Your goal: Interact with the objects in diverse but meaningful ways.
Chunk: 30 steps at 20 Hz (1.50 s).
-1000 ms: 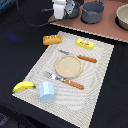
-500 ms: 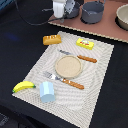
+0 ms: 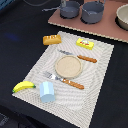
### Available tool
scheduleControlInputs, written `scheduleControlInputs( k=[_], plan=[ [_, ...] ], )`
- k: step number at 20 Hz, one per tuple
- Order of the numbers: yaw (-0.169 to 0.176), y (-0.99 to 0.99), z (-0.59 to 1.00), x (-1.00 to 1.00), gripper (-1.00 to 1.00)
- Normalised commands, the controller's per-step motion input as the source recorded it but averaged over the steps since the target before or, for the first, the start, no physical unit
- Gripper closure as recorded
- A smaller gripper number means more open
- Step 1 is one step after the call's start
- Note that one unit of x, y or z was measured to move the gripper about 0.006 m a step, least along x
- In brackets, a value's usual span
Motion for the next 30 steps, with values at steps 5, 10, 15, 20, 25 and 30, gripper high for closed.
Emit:
scheduleControlInputs(
  k=[5, 10, 15, 20, 25, 30],
  plan=[
    [0.000, -0.44, 0.05, 0.40, -1.00],
    [0.000, -0.58, -0.02, 0.38, -1.00],
    [0.004, -0.63, -0.15, 0.30, -1.00],
    [0.012, -0.70, -0.17, 0.32, -1.00],
    [0.019, -0.63, -0.20, 0.29, -1.00],
    [0.015, -0.16, -0.14, 0.13, -1.00]
  ],
)
